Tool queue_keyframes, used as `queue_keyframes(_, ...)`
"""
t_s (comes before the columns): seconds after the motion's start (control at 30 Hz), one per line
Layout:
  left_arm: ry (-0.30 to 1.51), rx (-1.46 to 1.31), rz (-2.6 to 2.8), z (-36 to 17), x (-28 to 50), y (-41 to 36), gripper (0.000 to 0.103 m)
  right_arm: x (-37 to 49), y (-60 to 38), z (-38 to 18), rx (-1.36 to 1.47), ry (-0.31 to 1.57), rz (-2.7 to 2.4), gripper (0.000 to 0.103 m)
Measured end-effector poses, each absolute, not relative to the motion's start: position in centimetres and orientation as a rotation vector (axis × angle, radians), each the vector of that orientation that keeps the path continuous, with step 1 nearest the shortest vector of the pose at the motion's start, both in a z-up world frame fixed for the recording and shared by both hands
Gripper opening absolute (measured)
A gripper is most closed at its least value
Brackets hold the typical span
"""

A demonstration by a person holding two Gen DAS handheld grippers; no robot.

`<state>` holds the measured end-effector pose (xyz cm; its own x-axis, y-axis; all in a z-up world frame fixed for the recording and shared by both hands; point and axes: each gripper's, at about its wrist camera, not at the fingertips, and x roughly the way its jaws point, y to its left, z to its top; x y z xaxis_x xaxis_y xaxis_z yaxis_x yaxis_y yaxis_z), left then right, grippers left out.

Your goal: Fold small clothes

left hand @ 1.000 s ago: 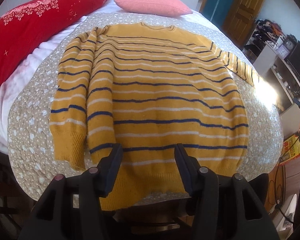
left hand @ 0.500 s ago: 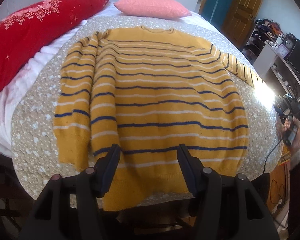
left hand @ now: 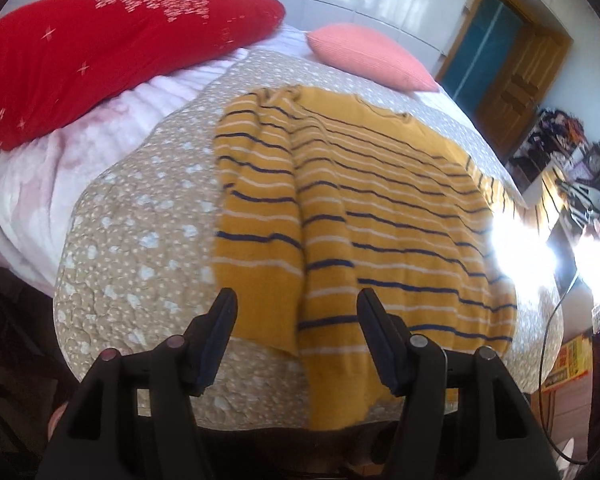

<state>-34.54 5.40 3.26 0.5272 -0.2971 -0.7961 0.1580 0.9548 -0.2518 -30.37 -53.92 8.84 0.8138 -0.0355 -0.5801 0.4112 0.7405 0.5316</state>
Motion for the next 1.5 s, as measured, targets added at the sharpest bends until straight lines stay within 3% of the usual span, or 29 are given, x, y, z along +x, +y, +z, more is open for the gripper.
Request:
queue_keyframes(0.17,0.986,-0.231,-0.211,1.8,-34.4,10.2,0.061,-20.1,-42.3,9.7,0.577,0.663,-0.057,0.012)
queue_keyframes(0.33,0.995,-0.319,-0.107,0.2,-34.5,16.0,0.062,-11.4,-30.8,5.6,0.505,0.784,0.082,0.011)
queue_keyframes(0.63,1.020,-0.396,-0.017,-2.4,-34.8,21.1,0.062,-4.8,-15.5,-1.8,0.229,0.961,0.234,0.016)
queue_keyframes(0.73,1.025,-0.418,-0.014,-3.0,-34.8,21.6,0.062,-5.0,-12.4,-1.8,0.194,0.971,0.332,0.032)
queue_keyframes(0.93,1.011,-0.456,0.000,-2.9,-35.5,22.5,0.062,-7.6,-9.0,0.7,0.207,0.948,0.486,0.036)
queue_keyframes(1.03,1.003,-0.468,0.016,-2.8,-36.1,23.1,0.064,-11.1,-8.5,2.5,0.216,0.934,0.551,0.053)
queue_keyframes(1.23,1.011,-0.500,0.006,-3.2,-36.6,23.1,0.066,-19.8,-6.2,3.2,0.063,0.974,0.703,0.070)
queue_keyframes(1.5,0.982,-0.472,-0.019,-2.1,-37.7,22.1,0.066,-28.1,-1.4,-0.8,-0.326,0.959,0.751,0.080)
